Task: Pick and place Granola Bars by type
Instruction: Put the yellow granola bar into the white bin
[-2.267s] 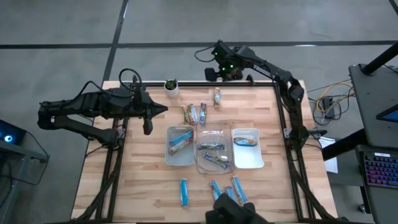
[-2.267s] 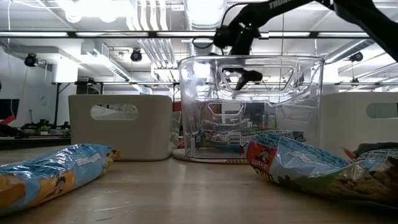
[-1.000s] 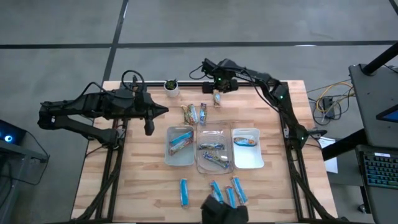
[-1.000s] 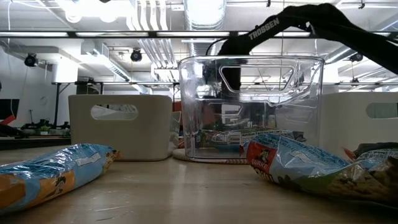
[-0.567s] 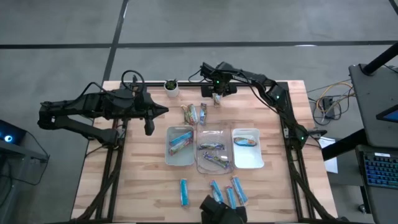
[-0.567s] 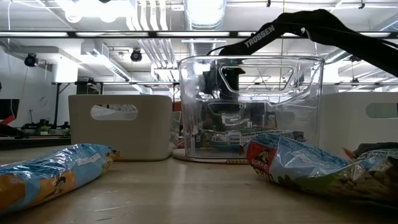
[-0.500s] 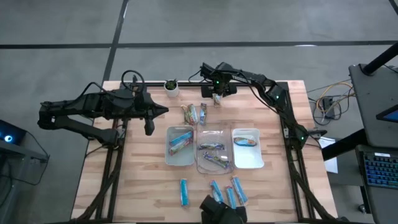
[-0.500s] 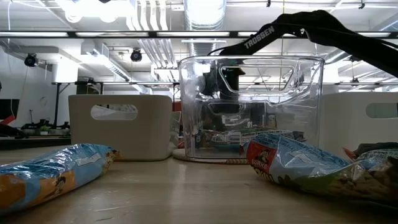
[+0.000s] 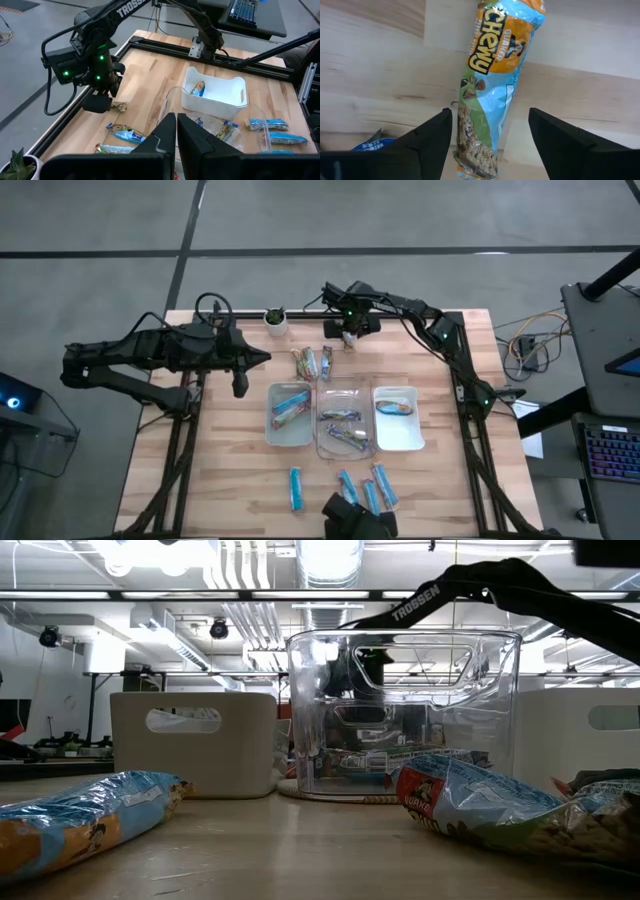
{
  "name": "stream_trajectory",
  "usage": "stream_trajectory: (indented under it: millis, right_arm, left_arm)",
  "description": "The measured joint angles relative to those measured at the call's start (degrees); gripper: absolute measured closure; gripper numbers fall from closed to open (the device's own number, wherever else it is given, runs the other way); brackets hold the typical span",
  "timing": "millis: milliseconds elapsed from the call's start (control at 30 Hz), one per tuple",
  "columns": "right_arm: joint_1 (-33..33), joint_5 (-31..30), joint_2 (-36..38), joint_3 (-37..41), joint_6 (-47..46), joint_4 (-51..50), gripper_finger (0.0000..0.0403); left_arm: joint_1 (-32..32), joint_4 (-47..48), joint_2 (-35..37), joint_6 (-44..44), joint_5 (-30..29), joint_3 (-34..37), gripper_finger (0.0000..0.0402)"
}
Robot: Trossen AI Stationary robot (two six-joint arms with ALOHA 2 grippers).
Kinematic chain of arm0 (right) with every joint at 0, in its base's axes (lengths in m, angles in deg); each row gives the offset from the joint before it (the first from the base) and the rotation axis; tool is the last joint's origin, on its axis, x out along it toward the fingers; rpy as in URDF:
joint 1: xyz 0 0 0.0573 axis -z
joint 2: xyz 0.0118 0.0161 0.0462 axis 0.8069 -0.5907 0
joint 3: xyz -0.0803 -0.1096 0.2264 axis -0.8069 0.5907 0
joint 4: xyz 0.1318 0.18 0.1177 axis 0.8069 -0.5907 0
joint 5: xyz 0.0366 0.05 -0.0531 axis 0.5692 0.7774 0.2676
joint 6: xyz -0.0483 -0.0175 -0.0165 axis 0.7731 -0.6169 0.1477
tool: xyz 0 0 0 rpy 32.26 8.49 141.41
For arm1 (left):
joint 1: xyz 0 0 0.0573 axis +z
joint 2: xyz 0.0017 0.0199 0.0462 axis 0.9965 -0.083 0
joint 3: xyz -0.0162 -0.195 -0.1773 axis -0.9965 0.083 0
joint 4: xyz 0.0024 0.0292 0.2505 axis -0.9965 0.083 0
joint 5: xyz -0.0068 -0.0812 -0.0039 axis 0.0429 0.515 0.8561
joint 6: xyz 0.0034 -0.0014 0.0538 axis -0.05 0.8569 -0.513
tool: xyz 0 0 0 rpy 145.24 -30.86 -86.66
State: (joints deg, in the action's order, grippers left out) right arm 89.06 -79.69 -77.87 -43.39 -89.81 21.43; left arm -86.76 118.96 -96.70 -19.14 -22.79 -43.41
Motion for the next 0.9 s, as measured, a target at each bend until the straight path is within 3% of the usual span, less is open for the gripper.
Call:
stream_trajectory:
  millis: [467, 900]
  right_arm:
    - [0.0, 2.1, 0.0, 2.5, 0.0, -0.1, 0.0197]
    - [0.0, 2.9, 0.0, 2.5, 0.8, 0.0, 0.0283]
  left_arm:
    - [0.0, 0.0, 0.0, 0.0, 0.0, 0.0, 0.0402]
    - [0.0, 0.0, 0.0, 0.0, 0.0, 0.0, 0.0402]
